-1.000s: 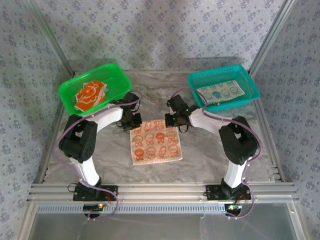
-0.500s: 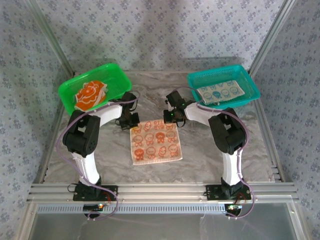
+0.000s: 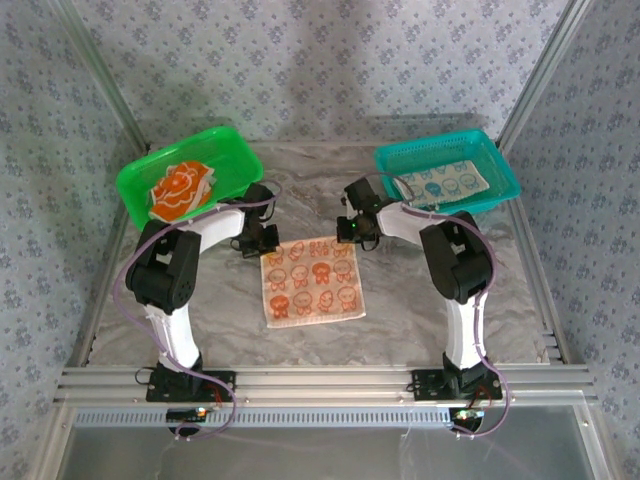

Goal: Fold and stack the towels

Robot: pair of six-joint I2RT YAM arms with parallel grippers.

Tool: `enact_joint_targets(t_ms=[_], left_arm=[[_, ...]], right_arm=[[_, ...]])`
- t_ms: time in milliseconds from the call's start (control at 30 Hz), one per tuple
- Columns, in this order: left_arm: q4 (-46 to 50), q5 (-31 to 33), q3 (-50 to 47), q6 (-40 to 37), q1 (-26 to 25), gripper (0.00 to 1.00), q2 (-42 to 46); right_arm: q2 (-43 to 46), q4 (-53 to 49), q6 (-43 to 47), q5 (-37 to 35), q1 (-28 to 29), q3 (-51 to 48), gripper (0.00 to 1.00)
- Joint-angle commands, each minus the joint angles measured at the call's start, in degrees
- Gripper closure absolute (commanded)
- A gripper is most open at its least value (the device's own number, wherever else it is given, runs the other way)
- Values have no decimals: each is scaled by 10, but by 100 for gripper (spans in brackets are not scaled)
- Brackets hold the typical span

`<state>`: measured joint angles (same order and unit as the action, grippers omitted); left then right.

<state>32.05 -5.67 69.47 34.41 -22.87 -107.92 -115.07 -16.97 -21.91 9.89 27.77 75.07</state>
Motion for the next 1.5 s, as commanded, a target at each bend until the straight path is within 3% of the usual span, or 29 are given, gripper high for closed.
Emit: enact_joint_targets(t_ms=[0,267,367,533,800,1467], left_arm=[[15,30,-15,-15,6,100,-17],[34,6,20,-5,6,100,22],[48,1,44,-4,6,95,42],[64,17,56,-11,13,81,65],[53,18,36,-31,24,77,46],[27,18,18,-50,32,72,-16]], right_arm=[[17,-34,22,-28,-30,-25,100],[58,-34,27,-25,-26,-23,98],[68,-35,23,-22,-20,-16,96],[69,-34,17,-19,-17,-11,85],[48,-30,13,-14,-16,-1,72],[-24,-52,36,-2,-19,47,70]])
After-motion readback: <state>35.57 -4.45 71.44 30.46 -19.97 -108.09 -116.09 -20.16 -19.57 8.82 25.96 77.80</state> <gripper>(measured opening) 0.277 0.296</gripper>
